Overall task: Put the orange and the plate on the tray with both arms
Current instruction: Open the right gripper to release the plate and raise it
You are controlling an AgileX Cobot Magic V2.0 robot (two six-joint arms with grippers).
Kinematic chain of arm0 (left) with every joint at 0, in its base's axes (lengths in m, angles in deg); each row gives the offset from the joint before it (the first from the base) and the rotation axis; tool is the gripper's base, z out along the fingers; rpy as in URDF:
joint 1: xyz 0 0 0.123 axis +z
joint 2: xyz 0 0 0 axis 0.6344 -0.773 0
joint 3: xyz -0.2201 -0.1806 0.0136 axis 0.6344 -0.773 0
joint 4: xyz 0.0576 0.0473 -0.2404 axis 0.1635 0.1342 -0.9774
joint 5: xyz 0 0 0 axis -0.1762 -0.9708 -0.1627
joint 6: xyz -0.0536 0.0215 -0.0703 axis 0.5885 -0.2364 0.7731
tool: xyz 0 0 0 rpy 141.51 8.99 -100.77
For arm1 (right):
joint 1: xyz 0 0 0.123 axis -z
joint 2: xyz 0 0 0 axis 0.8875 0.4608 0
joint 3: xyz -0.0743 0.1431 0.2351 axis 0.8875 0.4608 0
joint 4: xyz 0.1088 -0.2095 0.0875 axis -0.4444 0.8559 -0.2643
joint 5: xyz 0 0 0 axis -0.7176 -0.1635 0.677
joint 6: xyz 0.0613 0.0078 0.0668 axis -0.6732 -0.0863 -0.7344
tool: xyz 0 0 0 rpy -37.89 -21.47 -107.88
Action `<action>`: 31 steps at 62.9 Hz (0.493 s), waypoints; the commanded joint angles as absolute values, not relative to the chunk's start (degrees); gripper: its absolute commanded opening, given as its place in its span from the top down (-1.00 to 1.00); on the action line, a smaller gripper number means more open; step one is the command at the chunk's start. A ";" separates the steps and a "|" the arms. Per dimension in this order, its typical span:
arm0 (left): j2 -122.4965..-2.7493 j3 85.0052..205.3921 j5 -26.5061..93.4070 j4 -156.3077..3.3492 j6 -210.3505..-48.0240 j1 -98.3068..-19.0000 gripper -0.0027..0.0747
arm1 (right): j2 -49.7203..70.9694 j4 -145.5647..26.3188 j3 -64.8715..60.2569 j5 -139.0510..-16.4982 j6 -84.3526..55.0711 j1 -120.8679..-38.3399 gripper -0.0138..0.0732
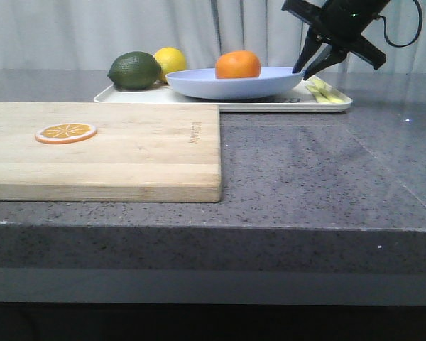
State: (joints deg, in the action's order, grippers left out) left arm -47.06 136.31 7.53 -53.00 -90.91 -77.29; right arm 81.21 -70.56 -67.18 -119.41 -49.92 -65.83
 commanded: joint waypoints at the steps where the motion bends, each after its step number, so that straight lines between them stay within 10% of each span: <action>1: -46.93 137.74 11.27 -53.70 -90.52 -77.03 -0.67 | 76.91 -72.57 -69.26 -115.79 -49.76 -65.62 0.02; 31: -46.93 137.74 11.16 -53.70 -90.52 -77.03 -0.67 | 65.96 -70.25 -69.24 -121.27 -32.48 -66.44 -0.04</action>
